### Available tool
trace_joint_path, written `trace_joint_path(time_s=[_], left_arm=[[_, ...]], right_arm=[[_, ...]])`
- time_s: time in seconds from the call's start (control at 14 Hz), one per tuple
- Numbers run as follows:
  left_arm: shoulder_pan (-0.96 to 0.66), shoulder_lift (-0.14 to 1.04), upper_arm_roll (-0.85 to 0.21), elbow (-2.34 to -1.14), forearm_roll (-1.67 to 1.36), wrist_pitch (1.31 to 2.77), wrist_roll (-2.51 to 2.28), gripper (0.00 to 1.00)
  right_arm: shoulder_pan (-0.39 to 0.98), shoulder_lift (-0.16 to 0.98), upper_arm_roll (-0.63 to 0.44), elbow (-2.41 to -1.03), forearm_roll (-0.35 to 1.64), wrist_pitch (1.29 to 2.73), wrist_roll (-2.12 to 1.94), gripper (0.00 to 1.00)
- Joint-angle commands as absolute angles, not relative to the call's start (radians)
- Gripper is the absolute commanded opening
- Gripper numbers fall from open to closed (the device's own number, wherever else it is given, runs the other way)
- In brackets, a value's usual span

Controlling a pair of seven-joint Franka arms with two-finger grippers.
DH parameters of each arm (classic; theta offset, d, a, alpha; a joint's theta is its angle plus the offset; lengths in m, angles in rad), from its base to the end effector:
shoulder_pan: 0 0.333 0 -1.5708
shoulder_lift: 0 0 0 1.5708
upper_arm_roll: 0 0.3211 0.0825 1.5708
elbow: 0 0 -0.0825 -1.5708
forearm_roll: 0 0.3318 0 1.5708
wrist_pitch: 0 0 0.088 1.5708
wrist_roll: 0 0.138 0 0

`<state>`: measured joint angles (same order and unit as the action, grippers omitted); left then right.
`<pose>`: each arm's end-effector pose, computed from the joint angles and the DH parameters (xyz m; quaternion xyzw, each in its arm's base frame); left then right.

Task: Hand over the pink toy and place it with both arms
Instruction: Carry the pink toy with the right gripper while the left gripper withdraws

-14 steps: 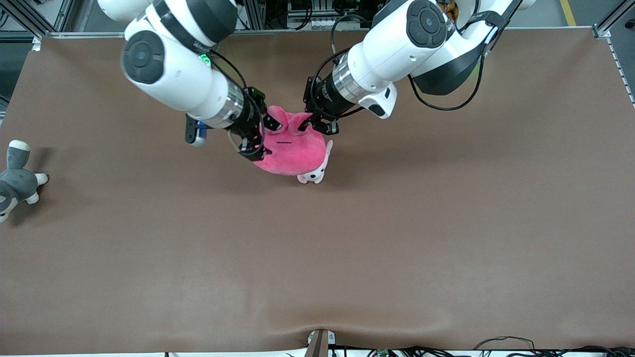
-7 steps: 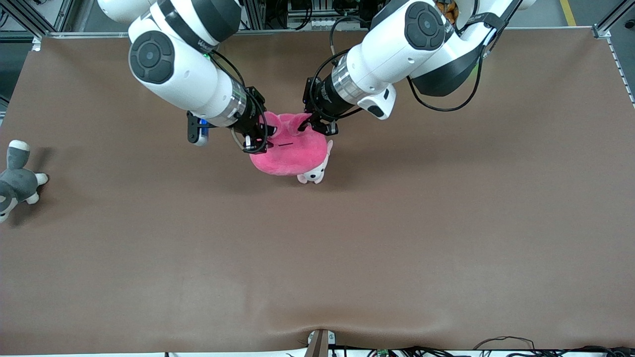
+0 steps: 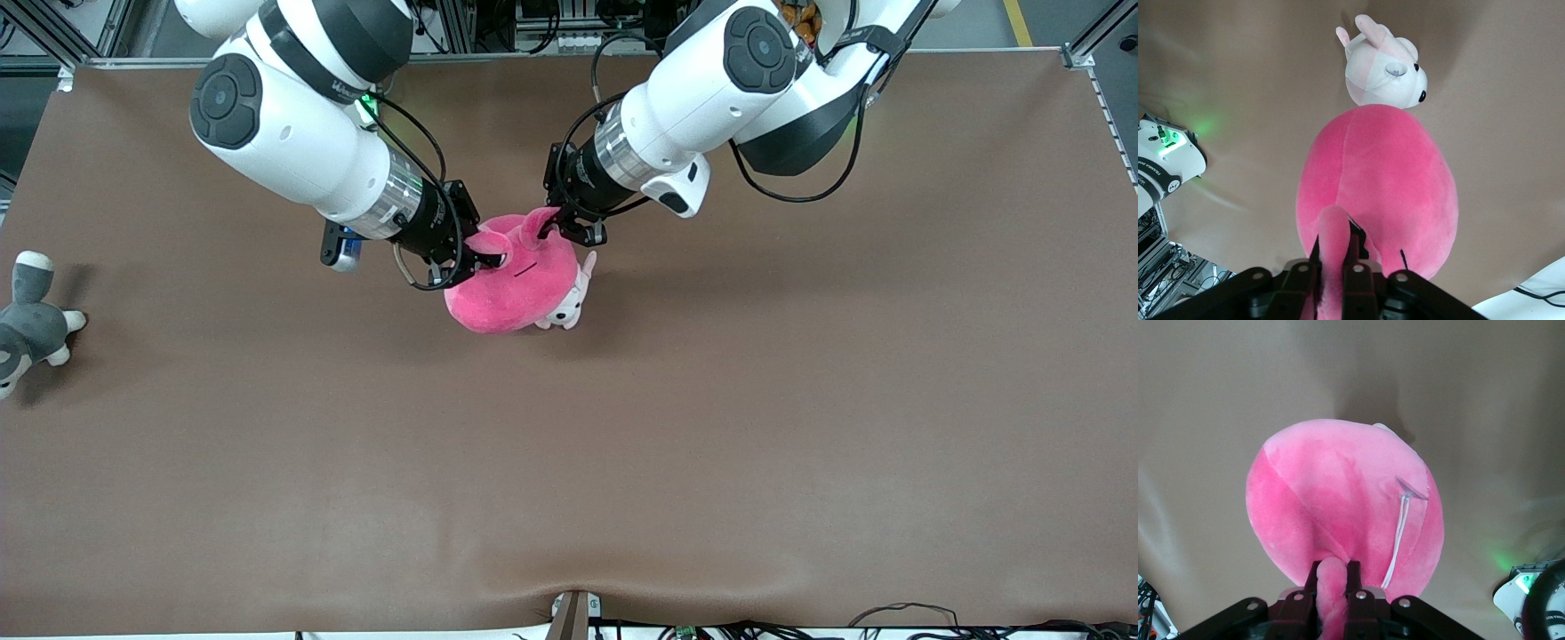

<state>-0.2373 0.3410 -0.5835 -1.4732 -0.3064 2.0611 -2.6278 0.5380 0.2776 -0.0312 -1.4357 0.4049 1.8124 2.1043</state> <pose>0.4562 -0.4452 0.5346 0.5326 0.8009 -0.2512 0.1083 0.5105 0.3371 0.5339 -0.6562 0.7278 0.1737 0.0976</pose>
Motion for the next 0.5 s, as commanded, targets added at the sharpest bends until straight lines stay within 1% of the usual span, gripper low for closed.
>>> trace_joint_path(time_s=[0.0,0.14,0.29,0.43], left_arm=[[-0.249,0.354,-0.581,-1.443,-0.276,2.059,-2.646,1.00],[-0.224,0.333,-0.583,-1.440,-0.203,2.001,-2.637,1.00],[-0.181,0.310,-0.586,-1.439,-0.141,1.878,-2.585,1.00],[-0.134,0.263,-0.584,-1.439,-0.111,1.781,-2.399,1.00]], right_arm=[[0.447,0.275,-0.025,-1.416,0.411,1.796,2.115,0.00],[0.367,0.270,-0.025,-1.408,0.419,1.744,2.079,0.00],[0.295,0.262,-0.028,-1.405,0.419,1.712,2.045,0.00],[0.157,0.259,-0.022,-1.405,0.426,1.692,2.017,0.00]])
